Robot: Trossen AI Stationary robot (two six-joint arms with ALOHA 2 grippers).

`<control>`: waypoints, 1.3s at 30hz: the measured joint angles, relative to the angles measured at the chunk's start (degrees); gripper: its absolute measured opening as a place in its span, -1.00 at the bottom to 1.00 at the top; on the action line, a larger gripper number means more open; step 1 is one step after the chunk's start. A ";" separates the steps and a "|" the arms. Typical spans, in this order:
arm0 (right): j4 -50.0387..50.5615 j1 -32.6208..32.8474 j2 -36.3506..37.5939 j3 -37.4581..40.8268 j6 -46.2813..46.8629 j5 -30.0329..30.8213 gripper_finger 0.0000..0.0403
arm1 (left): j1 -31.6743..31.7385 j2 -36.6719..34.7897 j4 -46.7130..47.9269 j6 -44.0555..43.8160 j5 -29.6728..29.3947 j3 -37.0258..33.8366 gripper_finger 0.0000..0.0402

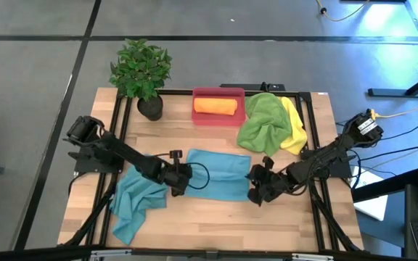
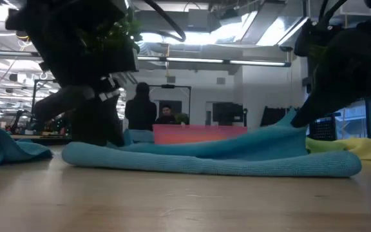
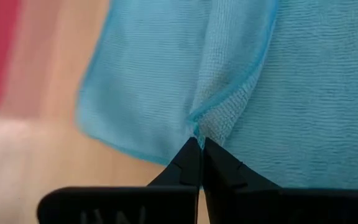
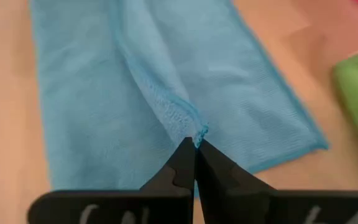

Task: Roll microfiber towels into tight, uniform cylinder then place into a basket
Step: Fold the right blue towel

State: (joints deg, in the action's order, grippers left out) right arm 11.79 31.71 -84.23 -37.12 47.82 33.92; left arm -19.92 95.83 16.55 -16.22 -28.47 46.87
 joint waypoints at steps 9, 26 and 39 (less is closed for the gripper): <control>-0.66 1.50 0.00 0.02 4.14 -5.76 -0.95 | -1.32 0.00 -0.85 0.10 0.05 0.11 -1.00; 7.91 6.19 0.00 0.02 16.62 9.38 -0.97 | 0.83 0.00 -0.61 7.20 -8.06 3.45 -1.00; -2.45 -0.50 -0.09 11.68 22.34 6.97 -0.88 | 13.93 2.93 -4.06 10.34 4.22 3.52 -1.00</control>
State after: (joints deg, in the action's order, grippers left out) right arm 9.33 31.21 -84.31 -25.44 70.16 40.88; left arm -6.00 98.76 12.49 -5.88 -24.25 50.39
